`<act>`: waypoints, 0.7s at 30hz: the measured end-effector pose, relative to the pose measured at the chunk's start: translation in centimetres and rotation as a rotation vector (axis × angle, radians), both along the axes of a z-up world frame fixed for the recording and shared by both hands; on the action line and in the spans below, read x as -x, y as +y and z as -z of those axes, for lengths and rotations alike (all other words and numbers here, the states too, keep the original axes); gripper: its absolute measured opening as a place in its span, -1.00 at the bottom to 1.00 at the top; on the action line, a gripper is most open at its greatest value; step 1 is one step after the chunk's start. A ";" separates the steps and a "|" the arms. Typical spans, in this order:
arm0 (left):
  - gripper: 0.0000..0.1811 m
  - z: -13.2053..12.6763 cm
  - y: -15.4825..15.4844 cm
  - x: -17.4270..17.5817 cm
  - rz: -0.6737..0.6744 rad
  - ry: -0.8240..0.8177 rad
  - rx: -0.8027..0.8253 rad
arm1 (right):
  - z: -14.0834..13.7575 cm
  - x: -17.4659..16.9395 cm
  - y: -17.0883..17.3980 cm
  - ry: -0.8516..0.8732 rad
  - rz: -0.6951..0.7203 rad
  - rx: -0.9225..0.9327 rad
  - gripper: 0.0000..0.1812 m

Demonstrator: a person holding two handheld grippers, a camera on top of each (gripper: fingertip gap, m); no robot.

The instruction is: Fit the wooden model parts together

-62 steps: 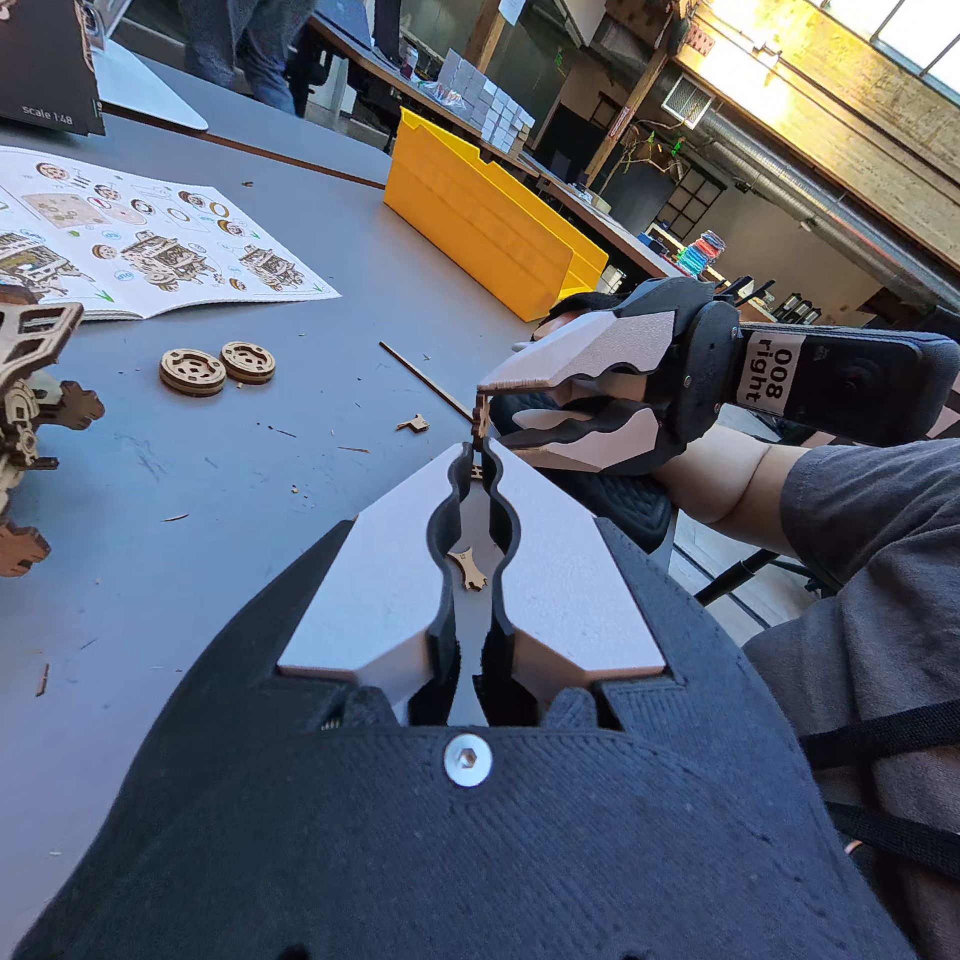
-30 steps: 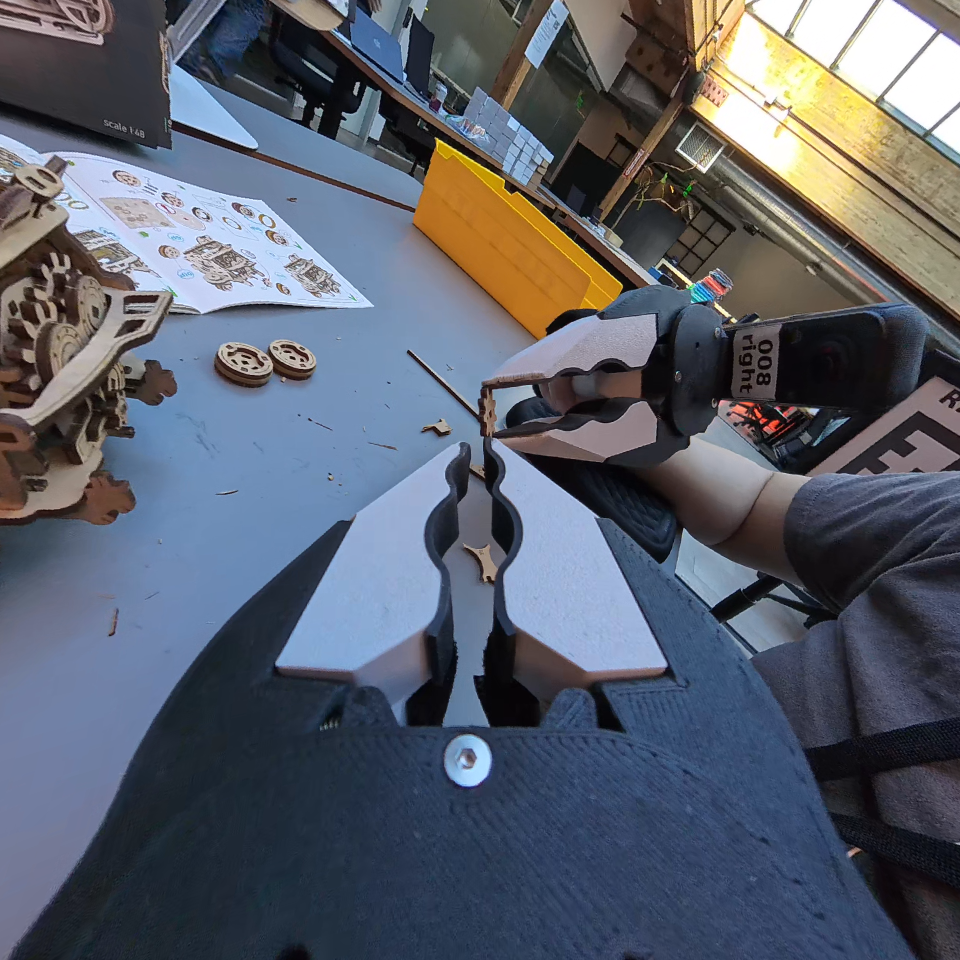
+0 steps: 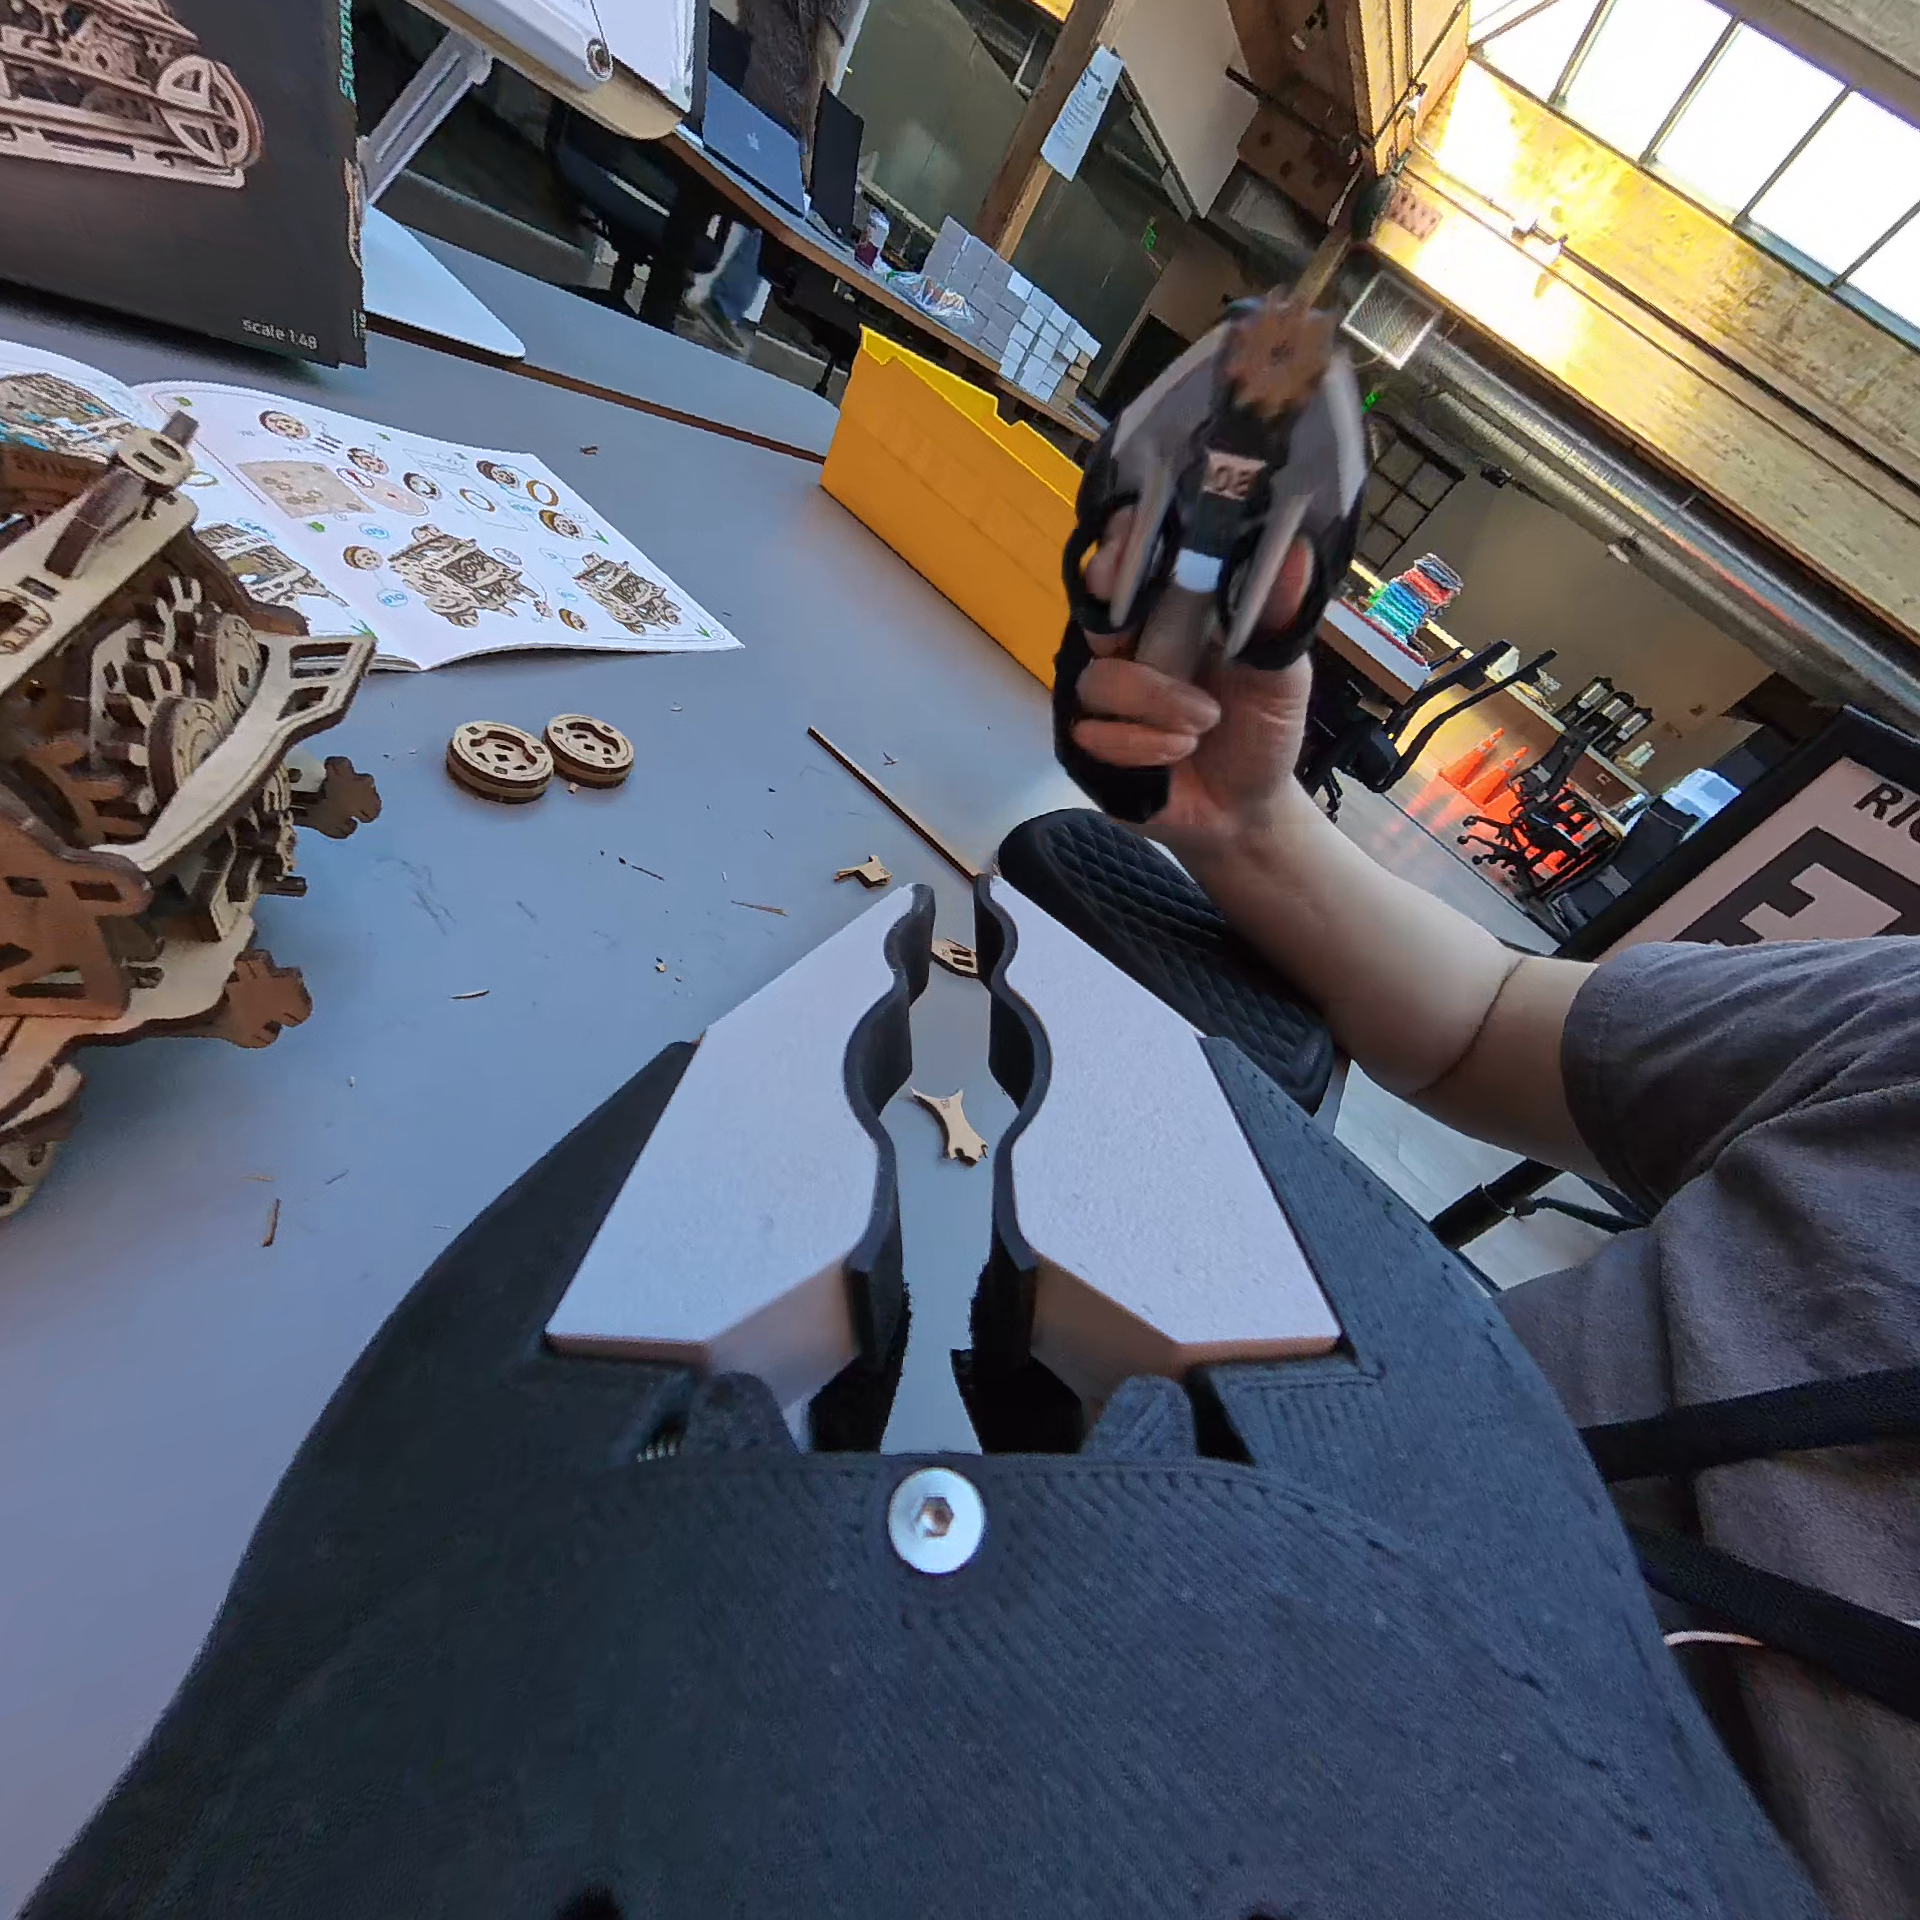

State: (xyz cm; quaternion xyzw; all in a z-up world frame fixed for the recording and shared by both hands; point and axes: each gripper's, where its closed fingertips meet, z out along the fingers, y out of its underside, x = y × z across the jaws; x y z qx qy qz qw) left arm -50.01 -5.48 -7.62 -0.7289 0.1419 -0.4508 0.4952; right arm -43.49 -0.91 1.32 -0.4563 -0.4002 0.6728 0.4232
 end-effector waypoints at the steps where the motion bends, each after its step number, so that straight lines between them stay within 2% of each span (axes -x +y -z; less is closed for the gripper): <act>1: -0.93 0.0 0.0 0.1 -0.001 -0.001 0.000 | 2.0 0.8 0.7 -0.179 0.173 -0.243 -0.82; 3: -0.93 0.1 -0.1 0.5 -0.006 -0.001 0.006 | 3.4 1.1 1.7 -0.392 0.422 -0.645 -0.81; 5: -0.93 0.4 -0.1 0.8 -0.009 -0.001 0.017 | 4.5 1.7 1.3 -0.515 0.482 -0.834 -0.81; 10: -0.92 0.3 -0.1 1.6 -0.029 0.002 0.018 | 6.5 2.8 0.5 -0.600 0.446 -0.856 -0.81; 13: -0.86 0.2 0.2 3.2 -0.073 0.060 -0.006 | 7.0 3.0 0.3 -0.618 0.427 -0.857 -0.81; 15: -0.70 0.1 1.2 6.2 -0.161 0.170 -0.041 | 7.7 3.1 0.3 -0.638 0.423 -0.877 -0.81; 18: -0.19 -1.7 4.1 12.1 -0.348 0.393 -0.199 | 9.2 3.5 0.0 -0.665 0.396 -0.901 -0.81; 19: -0.02 -1.8 4.9 13.3 -0.375 0.478 -0.240 | 9.8 3.6 -0.2 -0.679 0.385 -0.911 -0.81; 21: 0.18 -0.4 6.2 14.0 -0.344 0.604 -0.228 | 10.6 3.8 -0.3 -0.704 0.372 -0.942 -0.81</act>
